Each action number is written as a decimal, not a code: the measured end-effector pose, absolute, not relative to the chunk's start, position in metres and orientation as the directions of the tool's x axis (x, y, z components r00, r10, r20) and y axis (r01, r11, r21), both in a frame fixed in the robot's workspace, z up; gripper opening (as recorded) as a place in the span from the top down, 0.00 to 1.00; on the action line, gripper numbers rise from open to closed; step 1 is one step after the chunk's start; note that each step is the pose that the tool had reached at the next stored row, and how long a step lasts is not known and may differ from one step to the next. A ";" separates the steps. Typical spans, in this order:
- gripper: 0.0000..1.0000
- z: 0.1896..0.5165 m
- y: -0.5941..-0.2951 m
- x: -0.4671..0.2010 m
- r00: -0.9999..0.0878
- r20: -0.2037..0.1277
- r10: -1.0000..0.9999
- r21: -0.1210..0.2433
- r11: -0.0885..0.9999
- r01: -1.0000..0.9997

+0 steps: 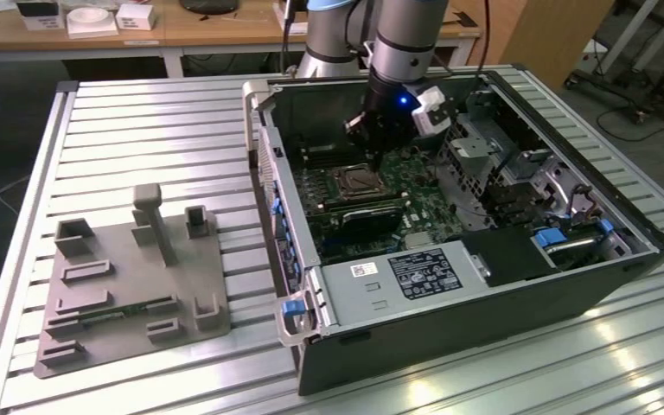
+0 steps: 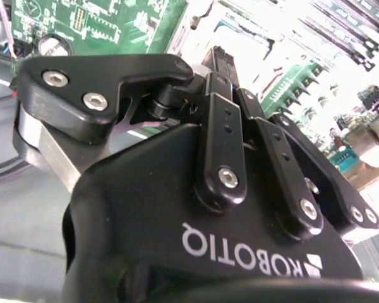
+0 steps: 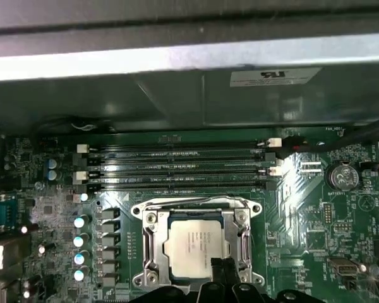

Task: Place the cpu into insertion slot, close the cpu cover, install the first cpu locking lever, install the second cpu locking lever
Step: 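Install the second cpu locking lever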

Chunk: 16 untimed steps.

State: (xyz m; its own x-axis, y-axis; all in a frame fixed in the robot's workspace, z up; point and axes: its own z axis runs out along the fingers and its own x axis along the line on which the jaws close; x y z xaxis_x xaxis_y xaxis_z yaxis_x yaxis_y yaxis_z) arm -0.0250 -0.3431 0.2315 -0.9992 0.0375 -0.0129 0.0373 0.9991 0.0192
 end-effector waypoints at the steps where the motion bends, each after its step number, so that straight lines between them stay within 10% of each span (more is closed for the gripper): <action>1: 0.90 0.232 -0.344 -0.025 -0.999 -0.013 0.038 0.019 0.999 0.037; 16: 0.90 0.232 -0.378 -0.025 -0.999 -0.013 0.038 0.019 0.999 0.037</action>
State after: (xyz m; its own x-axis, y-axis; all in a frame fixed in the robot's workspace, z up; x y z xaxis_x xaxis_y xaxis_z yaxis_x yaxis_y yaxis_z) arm -0.0255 -0.3782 0.2318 -0.9992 0.0376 -0.0129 0.0374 0.9991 0.0190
